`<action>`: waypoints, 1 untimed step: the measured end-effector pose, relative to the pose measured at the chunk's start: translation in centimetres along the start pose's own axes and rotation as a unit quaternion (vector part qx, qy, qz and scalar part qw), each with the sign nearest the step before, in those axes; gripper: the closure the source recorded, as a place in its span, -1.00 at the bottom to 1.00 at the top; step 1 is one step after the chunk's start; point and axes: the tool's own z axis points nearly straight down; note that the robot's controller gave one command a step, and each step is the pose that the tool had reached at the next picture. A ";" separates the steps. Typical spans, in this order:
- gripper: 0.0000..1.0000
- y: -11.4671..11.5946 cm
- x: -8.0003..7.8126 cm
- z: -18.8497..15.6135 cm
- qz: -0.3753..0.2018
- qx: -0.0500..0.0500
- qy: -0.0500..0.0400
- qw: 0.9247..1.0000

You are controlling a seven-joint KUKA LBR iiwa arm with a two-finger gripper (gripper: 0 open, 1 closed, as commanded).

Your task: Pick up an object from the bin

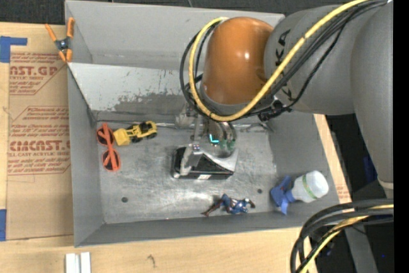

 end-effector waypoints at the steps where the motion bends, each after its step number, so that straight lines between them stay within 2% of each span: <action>1: -1.00 0.0 -0.2 -0.5 0.000 0.000 -0.004 1.000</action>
Offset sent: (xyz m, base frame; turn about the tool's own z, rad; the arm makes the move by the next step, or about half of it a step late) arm -0.0193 -0.0617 -0.0867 -0.1278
